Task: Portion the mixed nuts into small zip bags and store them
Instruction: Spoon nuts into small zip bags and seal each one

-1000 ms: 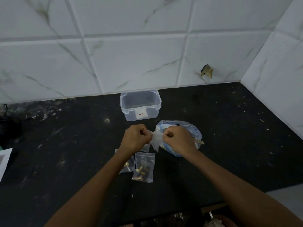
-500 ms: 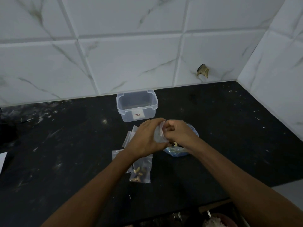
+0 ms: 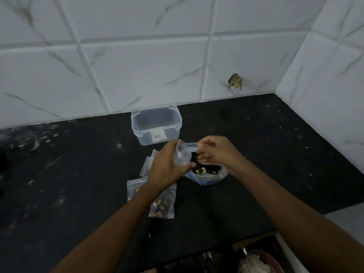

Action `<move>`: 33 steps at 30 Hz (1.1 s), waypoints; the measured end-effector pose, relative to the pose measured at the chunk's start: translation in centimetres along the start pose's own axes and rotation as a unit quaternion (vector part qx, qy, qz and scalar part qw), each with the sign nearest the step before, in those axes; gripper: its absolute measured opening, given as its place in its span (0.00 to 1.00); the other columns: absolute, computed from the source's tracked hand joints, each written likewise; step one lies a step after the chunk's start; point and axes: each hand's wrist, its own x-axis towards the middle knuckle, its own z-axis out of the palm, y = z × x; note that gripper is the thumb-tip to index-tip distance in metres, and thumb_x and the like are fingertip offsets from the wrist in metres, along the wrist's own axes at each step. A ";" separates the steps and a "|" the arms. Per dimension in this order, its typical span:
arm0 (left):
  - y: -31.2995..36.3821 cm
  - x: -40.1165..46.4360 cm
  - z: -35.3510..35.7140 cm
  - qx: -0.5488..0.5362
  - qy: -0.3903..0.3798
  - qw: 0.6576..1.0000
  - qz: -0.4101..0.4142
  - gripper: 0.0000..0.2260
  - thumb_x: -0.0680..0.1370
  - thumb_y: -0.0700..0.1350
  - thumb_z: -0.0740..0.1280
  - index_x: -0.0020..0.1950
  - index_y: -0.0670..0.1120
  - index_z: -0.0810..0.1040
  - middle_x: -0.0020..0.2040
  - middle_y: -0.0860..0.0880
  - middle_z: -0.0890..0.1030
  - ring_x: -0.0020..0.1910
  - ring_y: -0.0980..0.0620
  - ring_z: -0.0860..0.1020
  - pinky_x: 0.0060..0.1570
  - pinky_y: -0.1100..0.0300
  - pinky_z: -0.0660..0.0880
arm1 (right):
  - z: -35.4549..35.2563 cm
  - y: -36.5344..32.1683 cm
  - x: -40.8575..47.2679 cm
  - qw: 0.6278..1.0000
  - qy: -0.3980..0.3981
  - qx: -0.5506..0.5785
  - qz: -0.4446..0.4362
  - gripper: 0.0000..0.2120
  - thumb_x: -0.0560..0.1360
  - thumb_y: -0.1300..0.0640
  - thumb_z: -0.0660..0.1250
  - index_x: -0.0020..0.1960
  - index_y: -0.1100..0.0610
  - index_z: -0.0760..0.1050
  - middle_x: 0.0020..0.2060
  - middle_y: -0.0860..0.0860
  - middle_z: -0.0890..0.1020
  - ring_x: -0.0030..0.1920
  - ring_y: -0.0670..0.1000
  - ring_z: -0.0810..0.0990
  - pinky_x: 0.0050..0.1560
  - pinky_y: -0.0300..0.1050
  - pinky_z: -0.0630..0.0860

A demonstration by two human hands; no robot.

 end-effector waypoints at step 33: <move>-0.3 -1.2 2.5 -0.067 -0.198 0.976 -0.068 0.35 0.73 0.47 0.74 0.75 0.51 0.60 0.69 0.59 0.62 0.67 0.61 0.61 0.63 0.62 0.64 | -0.1 6.8 3.3 0.963 -0.028 -0.206 0.172 0.09 0.79 0.61 0.63 0.53 0.62 0.80 0.38 0.54 0.80 0.29 0.46 0.73 0.27 0.38 0.68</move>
